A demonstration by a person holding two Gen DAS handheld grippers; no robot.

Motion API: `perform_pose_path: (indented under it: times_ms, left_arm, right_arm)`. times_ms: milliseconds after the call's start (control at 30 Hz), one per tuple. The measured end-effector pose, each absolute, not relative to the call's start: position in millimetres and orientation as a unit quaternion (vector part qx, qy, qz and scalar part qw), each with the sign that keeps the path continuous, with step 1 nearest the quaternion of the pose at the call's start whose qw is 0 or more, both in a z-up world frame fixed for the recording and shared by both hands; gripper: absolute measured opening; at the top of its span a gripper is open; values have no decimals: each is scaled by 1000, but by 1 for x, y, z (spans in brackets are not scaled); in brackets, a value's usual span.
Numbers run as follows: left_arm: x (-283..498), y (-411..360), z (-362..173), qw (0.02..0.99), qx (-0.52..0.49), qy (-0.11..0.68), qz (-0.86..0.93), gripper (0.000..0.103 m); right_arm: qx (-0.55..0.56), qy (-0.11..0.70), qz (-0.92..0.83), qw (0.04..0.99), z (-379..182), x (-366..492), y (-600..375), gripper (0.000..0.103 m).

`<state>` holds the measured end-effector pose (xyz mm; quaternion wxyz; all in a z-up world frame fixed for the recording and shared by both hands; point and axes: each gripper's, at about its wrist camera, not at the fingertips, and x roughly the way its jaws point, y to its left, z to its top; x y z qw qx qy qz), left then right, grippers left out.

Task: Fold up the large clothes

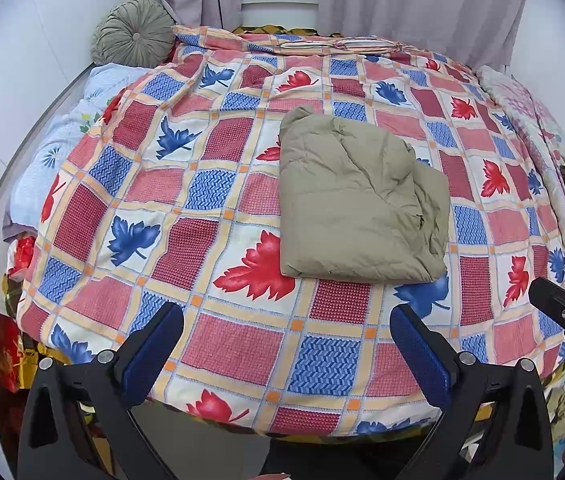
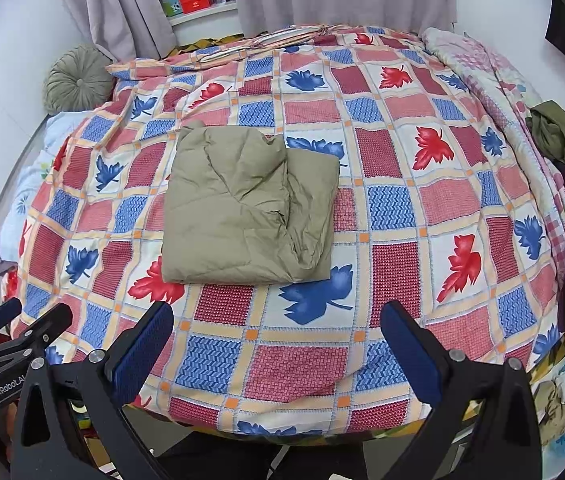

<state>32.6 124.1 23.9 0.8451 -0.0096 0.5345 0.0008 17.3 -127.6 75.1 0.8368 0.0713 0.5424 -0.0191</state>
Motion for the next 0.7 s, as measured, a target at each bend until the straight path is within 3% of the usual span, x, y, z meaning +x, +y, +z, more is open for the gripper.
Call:
perform_pose_path:
  times_ms: [700]
  left_arm:
    - [33, 125, 23, 845, -8, 534, 1, 103]
  right_arm:
    - [71, 541, -22, 838, 75, 15, -123, 103]
